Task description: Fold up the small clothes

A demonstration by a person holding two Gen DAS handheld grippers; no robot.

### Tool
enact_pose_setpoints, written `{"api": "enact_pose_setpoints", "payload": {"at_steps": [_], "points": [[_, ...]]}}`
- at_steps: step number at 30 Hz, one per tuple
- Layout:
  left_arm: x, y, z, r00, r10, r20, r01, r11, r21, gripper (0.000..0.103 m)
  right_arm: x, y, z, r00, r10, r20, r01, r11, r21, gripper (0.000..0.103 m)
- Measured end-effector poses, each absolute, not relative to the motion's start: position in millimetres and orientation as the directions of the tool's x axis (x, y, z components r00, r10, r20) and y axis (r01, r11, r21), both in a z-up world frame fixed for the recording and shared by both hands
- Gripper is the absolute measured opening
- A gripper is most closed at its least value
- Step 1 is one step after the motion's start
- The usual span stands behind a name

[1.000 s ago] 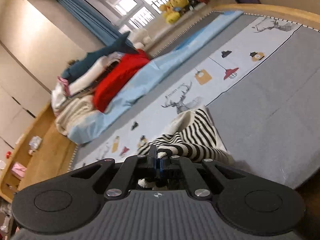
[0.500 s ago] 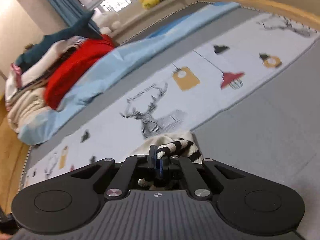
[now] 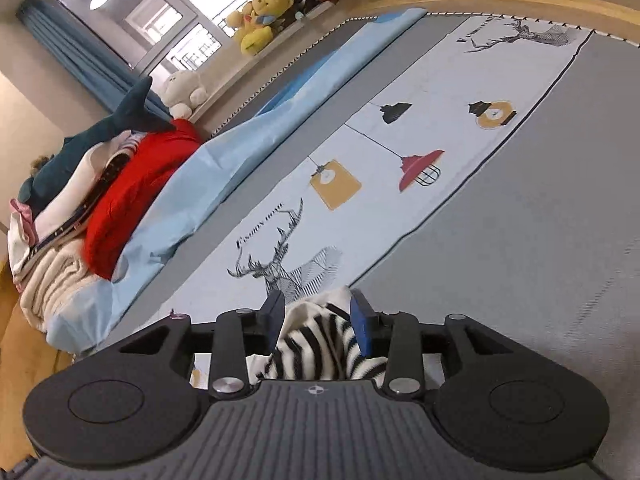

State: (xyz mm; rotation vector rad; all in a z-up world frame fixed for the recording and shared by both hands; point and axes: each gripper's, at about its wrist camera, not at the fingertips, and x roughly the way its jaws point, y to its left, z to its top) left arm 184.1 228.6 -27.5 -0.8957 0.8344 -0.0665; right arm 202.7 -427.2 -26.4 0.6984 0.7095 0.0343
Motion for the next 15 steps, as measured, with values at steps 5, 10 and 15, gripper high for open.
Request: {"api": "enact_pose_setpoints", "payload": {"at_steps": [5,10,15], "points": [[191.1,189.7,-25.5,0.618,-0.249,-0.746,-0.185,0.876,-0.446,0.067,205.6,-409.7,-32.1,0.702,0.333,-0.629,0.091,0.834,0.544,0.044],[196.2,148.7,-42.0,0.593,-0.156,-0.790,-0.052,0.972,-0.231,0.082,212.3,-372.9,-43.1,0.615,0.393,-0.683,-0.033,0.879,0.476,0.048],[207.1,111.2,-66.5,0.579,-0.035,-0.815,0.063,0.998,0.001,0.086,225.2,-352.4,-54.3,0.564,0.419,-0.711,-0.035,0.873,0.486,0.063]]}}
